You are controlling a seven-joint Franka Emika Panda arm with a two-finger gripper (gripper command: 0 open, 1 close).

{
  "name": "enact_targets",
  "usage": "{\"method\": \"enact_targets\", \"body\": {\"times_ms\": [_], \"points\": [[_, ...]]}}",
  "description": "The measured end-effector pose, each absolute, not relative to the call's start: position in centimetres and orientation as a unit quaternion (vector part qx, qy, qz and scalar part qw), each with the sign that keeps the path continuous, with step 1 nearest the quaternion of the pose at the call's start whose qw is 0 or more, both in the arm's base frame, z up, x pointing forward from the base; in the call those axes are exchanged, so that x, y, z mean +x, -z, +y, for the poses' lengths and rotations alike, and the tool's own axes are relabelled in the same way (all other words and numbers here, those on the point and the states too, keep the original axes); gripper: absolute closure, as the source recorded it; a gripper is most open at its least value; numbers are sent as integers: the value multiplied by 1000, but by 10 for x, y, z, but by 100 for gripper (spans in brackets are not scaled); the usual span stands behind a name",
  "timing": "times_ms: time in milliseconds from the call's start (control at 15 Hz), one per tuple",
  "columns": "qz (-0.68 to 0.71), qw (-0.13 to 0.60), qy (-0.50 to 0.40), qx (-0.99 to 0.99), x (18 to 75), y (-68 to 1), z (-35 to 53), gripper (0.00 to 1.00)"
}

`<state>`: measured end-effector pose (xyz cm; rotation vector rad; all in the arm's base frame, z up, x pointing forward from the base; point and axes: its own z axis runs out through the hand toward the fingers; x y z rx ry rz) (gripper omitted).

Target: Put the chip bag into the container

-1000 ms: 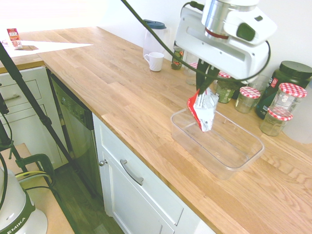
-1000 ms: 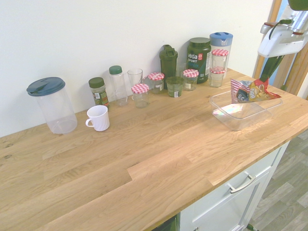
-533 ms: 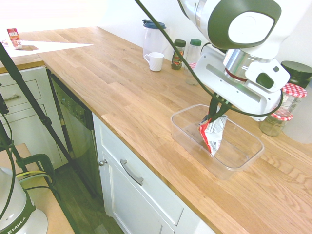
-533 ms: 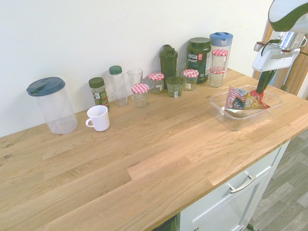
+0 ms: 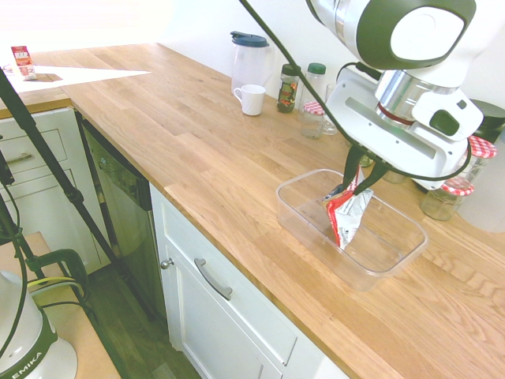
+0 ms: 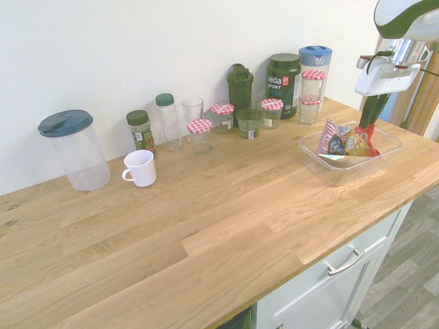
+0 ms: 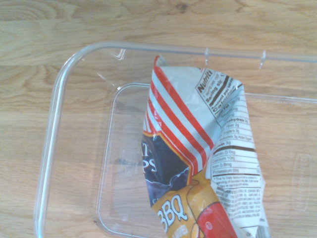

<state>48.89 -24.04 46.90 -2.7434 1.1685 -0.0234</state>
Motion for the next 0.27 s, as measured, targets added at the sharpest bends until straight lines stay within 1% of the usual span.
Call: {"method": "enact_targets", "body": {"times_ms": [133,267], "points": [[385,76,19,-920,489,-482,-242,0],[376,68,38,-923,479,-515,-241,0]]}}
